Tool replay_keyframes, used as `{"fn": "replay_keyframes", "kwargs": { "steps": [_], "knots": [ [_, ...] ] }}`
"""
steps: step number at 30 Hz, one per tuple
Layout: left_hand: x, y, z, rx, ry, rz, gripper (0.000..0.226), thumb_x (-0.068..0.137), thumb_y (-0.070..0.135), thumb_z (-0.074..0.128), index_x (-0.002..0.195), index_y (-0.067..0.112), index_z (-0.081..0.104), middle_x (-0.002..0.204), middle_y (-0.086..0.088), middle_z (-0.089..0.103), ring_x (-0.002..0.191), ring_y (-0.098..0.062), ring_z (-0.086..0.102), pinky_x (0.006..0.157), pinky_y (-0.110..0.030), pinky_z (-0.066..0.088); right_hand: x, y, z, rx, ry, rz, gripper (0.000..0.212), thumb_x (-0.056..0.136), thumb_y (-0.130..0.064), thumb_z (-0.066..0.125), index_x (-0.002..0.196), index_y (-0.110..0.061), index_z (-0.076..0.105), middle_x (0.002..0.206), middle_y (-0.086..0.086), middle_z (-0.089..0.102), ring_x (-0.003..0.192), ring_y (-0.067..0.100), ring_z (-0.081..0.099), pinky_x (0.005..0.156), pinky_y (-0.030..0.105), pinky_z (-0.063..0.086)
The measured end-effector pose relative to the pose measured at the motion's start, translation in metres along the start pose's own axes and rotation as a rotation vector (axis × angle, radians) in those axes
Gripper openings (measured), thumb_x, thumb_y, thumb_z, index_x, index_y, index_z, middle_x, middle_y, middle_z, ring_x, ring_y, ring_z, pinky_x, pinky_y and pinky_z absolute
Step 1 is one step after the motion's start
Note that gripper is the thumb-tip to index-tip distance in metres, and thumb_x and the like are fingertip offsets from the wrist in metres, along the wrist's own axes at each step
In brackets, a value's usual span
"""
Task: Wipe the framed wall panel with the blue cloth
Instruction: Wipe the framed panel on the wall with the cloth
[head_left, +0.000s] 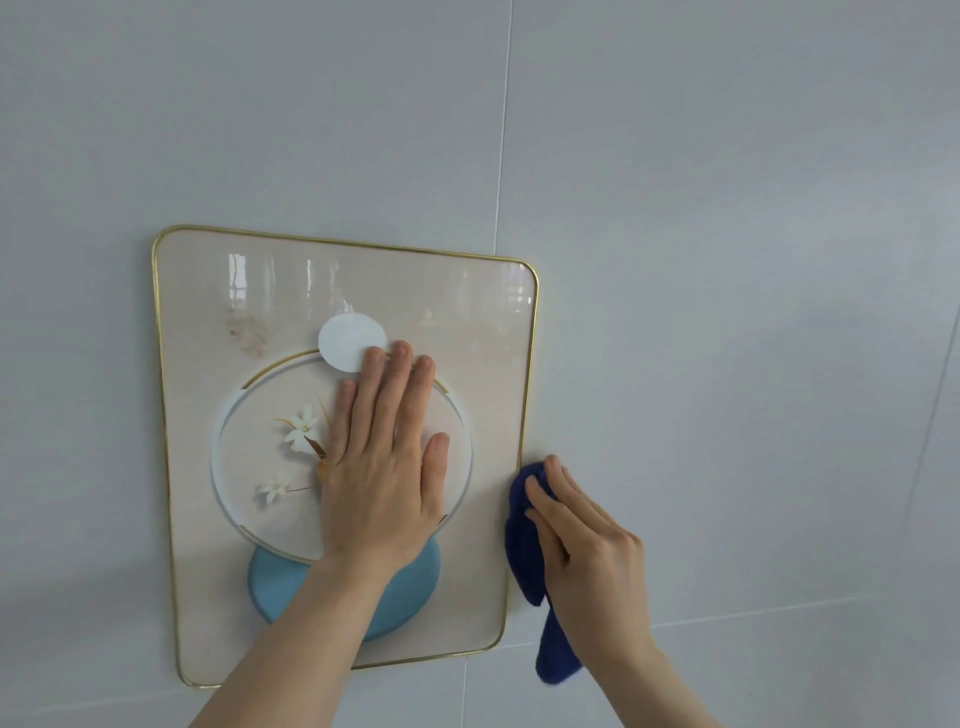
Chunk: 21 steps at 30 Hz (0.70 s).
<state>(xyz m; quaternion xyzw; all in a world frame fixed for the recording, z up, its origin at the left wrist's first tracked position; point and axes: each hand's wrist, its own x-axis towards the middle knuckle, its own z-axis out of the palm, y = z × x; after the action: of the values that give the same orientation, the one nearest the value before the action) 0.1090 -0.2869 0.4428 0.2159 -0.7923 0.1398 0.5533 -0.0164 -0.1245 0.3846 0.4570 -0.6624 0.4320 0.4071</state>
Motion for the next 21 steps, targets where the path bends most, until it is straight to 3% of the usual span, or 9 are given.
{"fn": "replay_keyframes", "kwargs": {
  "steps": [5, 10, 14, 18, 21],
  "knots": [
    [0.0, 0.004, -0.019, -0.112, -0.063, 0.001, 0.063, 0.104, 0.035, 0.032, 0.163, 0.016, 0.019, 0.174, -0.003, 0.01, 0.162, -0.02, 0.0, 0.131, -0.045, 0.005, -0.001, -0.017, -0.025, 0.076, 0.04, 0.176, 0.048, 0.084, 0.015, 0.078, 0.117, -0.019, 0.081, 0.138, -0.008, 0.068, 0.114, -0.001, 0.066, 0.096, -0.006, 0.038],
    [-0.007, -0.007, -0.054, -0.262, -0.052, 0.004, 0.058, 0.105, 0.032, 0.037, 0.161, 0.023, 0.026, 0.173, 0.005, 0.015, 0.162, -0.013, 0.004, 0.132, -0.041, 0.005, 0.023, -0.056, -0.032, 0.244, 0.157, 0.253, 0.039, 0.09, 0.008, 0.075, 0.115, -0.021, 0.082, 0.135, -0.009, 0.071, 0.111, -0.034, 0.052, 0.095, -0.006, 0.038],
    [-0.003, -0.041, -0.084, -0.269, 0.079, -0.03, 0.057, 0.102, 0.033, 0.045, 0.158, 0.022, 0.035, 0.17, 0.002, 0.026, 0.161, -0.018, 0.014, 0.132, -0.043, 0.007, 0.054, -0.096, -0.023, 0.338, 0.191, 0.234, 0.034, 0.092, 0.003, 0.074, 0.115, -0.02, 0.082, 0.134, -0.008, 0.071, 0.111, -0.033, 0.053, 0.099, -0.004, 0.038],
    [0.004, -0.092, -0.102, -0.213, 0.132, -0.178, 0.064, 0.1, 0.045, 0.043, 0.159, 0.023, 0.03, 0.171, 0.001, 0.023, 0.161, -0.021, 0.012, 0.132, -0.047, 0.005, 0.09, -0.137, -0.003, 0.373, 0.21, 0.13, 0.032, 0.094, 0.001, 0.074, 0.119, -0.018, 0.08, 0.138, -0.003, 0.07, 0.113, -0.031, 0.053, 0.1, -0.002, 0.039],
    [0.008, -0.127, -0.101, -0.165, 0.115, -0.218, 0.072, 0.099, 0.053, 0.04, 0.162, 0.023, 0.023, 0.173, 0.002, 0.017, 0.162, -0.019, 0.007, 0.132, -0.048, 0.003, 0.12, -0.169, 0.017, 0.375, 0.23, 0.018, 0.031, 0.096, -0.001, 0.072, 0.122, -0.015, 0.079, 0.14, -0.001, 0.069, 0.119, -0.011, 0.062, 0.104, 0.001, 0.04]
  ]
}}
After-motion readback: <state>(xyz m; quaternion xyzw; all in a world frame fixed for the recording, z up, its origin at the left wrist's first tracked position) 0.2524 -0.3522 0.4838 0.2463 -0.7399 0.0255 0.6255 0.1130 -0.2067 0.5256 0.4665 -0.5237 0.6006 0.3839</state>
